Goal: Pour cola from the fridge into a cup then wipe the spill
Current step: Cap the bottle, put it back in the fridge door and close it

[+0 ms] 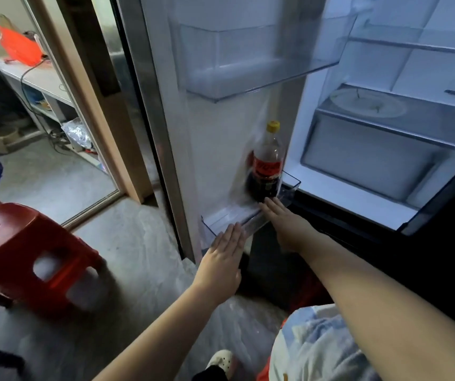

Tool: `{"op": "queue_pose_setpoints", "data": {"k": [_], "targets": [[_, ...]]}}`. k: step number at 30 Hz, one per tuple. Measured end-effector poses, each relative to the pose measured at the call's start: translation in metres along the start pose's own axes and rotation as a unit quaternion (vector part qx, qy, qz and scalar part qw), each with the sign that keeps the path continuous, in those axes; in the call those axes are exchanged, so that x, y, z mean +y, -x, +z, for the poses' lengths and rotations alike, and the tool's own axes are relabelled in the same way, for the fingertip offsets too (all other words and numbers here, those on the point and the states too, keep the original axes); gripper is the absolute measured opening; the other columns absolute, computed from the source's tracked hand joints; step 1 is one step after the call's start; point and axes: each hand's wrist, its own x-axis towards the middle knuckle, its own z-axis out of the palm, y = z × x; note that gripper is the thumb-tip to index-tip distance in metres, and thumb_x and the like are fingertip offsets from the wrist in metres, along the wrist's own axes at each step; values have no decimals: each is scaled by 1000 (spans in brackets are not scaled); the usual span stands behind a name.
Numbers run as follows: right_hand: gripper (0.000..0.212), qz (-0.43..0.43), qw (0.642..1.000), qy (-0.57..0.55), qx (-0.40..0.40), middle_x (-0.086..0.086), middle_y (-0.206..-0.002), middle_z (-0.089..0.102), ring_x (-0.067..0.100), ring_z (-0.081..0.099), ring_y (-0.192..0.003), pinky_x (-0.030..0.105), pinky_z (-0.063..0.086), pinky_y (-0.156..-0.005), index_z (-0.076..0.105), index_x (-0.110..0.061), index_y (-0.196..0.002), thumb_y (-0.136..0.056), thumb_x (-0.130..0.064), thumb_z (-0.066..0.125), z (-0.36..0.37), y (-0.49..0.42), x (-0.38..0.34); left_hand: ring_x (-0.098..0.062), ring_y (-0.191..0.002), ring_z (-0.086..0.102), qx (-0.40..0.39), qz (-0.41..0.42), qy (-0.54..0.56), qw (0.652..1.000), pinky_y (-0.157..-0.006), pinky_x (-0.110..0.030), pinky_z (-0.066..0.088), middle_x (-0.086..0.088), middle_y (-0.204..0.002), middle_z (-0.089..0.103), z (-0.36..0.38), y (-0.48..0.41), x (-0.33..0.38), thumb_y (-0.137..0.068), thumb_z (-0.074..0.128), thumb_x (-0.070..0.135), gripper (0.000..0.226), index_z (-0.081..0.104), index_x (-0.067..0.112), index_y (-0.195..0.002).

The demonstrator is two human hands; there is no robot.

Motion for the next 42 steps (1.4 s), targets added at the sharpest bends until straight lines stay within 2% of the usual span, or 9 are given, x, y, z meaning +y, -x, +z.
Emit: {"op": "queue_pose_setpoints", "data": {"k": [7, 13, 15, 18, 25, 32, 35, 38, 42], "targets": [[73, 9, 999, -28, 28, -4, -159, 4, 15, 1, -146, 31, 15, -115, 12, -21, -151, -87, -2, 42, -9, 42, 22, -19, -134, -32, -25, 31, -53, 998, -106, -33, -24, -9, -153, -28, -6, 3, 46, -99, 34, 32, 76, -17, 6, -148], [77, -48, 997, -54, 20, -7, -158, 2, 9, -3, -145, 32, 19, -117, 11, -22, -151, -87, 6, 43, 8, 74, 6, -13, -141, -25, -19, 66, -7, 998, -113, -31, -19, -5, -157, -20, -7, 8, 55, -98, 36, 29, 73, -12, 11, -150], [75, -55, 997, -59, 23, -5, -158, -1, 10, -4, -145, 27, 14, -116, 10, -21, -151, -89, 3, 45, 16, 78, 1, -14, -141, -23, 7, 70, 2, 997, -120, -37, -4, -3, -155, -20, 0, 18, 50, -96, 43, 30, 76, -7, 12, -151], [70, -33, 997, -47, 49, -2, -159, 3, 15, -1, -146, 30, 10, -118, 14, -20, -151, -90, 1, 41, 20, 81, -3, -25, -148, 3, 115, 102, -26, 988, -119, -46, 17, -9, -160, 6, 8, 40, 36, -85, 55, 28, 82, 12, 11, -153], [66, 2, 993, -61, 104, 0, -158, 16, 20, 21, -144, 28, 26, -111, 28, -19, -147, -86, 1, 41, 28, 81, -6, -28, -148, 1, 327, 75, -28, 942, -119, -48, 12, -6, -161, -5, -14, 62, 7, -84, 56, 22, 84, 7, 11, -152], [54, 43, 987, -27, 151, 5, -153, 30, 26, 41, -131, 33, 44, -92, 43, -12, -137, -85, 1, 45, 31, 84, -11, -25, -148, -2, 325, 48, -55, 943, -120, -44, 9, -9, -158, 9, -38, 43, -1, -87, 50, 32, 81, 8, 9, -151], [48, 45, 987, -19, 155, 9, -147, 40, 30, 51, -122, 37, 49, -84, 53, -7, -127, -81, 3, 48, 33, 86, -2, -25, -148, -2, 317, 71, -67, 943, -120, -43, 8, -3, -161, -4, -38, 36, 0, -88, 47, 35, 83, -2, 17, -153], [42, 65, 984, -6, 165, 3, -147, 42, 28, 56, -115, 34, 49, -74, 56, -10, -121, -81, 1, 48, 32, 92, 8, -26, -148, 4, 325, 99, -107, 934, -119, -47, 13, 0, -161, 2, -37, 32, 3, -88, 50, 34, 79, 9, 18, -153], [51, 126, 980, -47, 146, -6, -154, 29, 18, 45, -129, 32, 47, -86, 46, -21, -134, -87, -3, 42, 23, 104, 19, -27, -144, 19, 340, 133, -148, 919, -116, -51, 19, -2, -156, 21, -41, 22, 18, -85, 55, 29, 78, 17, 18, -152]]}}
